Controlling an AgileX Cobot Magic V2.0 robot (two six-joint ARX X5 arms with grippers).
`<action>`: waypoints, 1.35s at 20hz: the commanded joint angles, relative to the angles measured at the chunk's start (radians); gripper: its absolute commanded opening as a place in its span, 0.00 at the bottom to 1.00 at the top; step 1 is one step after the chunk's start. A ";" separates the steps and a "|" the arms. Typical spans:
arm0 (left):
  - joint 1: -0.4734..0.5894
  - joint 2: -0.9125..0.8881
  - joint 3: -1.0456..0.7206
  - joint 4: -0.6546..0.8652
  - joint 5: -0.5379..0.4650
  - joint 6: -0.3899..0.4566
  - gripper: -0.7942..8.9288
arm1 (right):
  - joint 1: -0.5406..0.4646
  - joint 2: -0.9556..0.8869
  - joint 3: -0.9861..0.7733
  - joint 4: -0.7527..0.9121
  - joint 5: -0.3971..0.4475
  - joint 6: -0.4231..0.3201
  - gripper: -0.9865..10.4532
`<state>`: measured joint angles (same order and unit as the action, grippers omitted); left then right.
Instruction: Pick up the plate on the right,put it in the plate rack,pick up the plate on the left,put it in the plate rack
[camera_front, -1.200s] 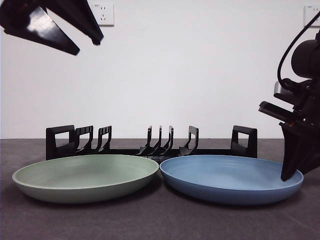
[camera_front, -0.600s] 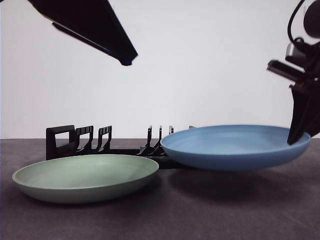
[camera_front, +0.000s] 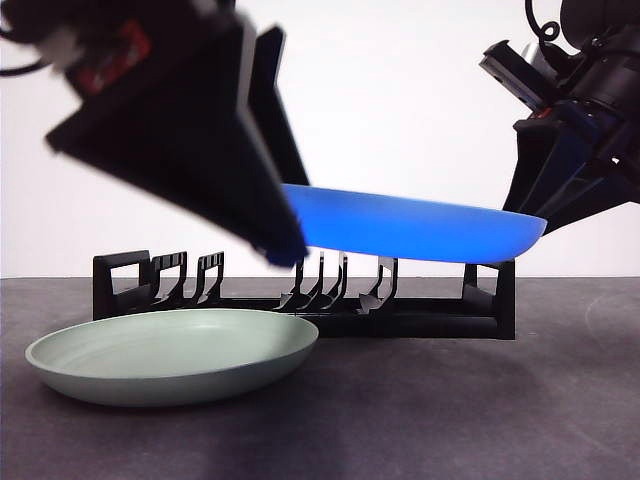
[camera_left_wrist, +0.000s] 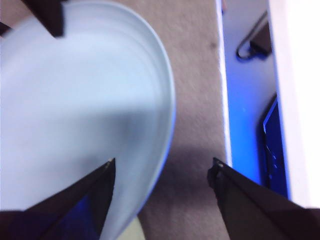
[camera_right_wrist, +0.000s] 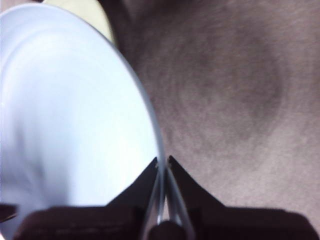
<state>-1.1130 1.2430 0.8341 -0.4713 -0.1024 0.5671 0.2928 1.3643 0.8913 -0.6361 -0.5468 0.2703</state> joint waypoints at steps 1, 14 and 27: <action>-0.002 0.023 -0.001 -0.014 -0.002 0.010 0.40 | 0.004 0.000 0.017 -0.002 -0.006 0.009 0.08; -0.001 0.028 -0.001 -0.017 -0.002 0.008 0.07 | 0.003 -0.024 0.047 0.003 -0.083 -0.010 0.08; 0.039 0.027 -0.001 0.151 -0.032 -0.165 0.07 | -0.038 -0.304 0.048 0.270 -0.045 -0.031 0.37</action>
<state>-1.0786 1.2690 0.8360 -0.3336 -0.1253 0.4351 0.2558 1.0603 0.9375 -0.3706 -0.5919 0.2390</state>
